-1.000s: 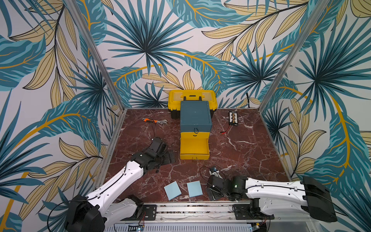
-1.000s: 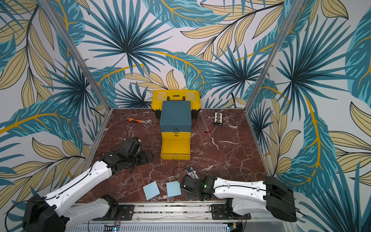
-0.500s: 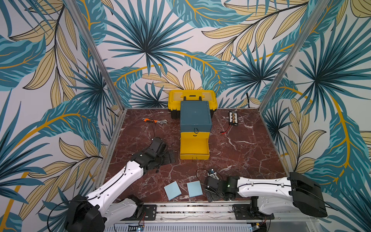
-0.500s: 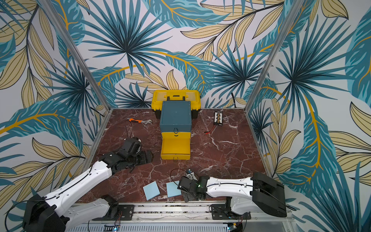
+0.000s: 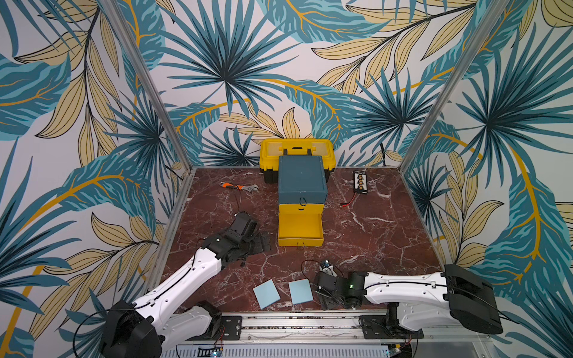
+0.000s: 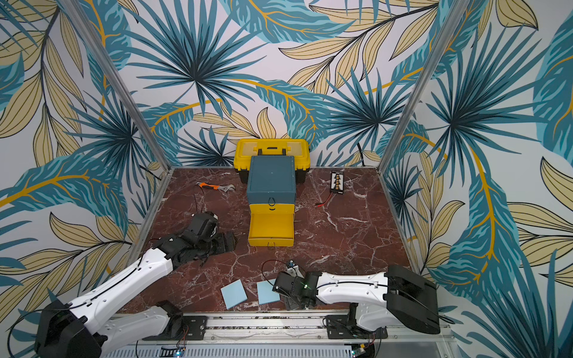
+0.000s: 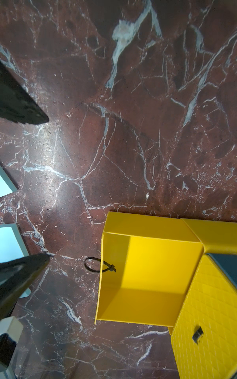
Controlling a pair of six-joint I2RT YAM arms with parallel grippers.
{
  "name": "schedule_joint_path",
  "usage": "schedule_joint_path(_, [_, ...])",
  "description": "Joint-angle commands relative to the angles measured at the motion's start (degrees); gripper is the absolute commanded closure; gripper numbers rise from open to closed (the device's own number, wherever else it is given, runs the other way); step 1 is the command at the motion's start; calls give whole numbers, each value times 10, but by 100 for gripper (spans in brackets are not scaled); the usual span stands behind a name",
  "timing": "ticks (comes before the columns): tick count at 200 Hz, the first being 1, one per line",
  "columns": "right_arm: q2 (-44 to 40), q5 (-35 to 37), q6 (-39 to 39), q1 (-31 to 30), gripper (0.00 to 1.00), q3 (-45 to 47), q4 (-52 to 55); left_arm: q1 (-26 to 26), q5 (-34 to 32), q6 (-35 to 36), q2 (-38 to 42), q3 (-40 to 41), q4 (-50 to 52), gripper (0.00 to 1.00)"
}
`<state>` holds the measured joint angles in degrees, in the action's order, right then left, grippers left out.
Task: Please put the sticky notes in the drawer by color
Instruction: Pick up the sticky notes from the center of the board.
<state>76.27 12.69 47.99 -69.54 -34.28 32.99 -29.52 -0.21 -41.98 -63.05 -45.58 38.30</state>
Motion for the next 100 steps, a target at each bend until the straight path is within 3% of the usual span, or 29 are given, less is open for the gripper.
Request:
schedule_joint_path(1, [23,-29,5,-3,21,9,0,3,-10,-1,11,-10,-8,0])
schedule_joint_path(100, [-23,37,-43,-3,22,-136,129,3,-10,-2,10,-4,-17,0])
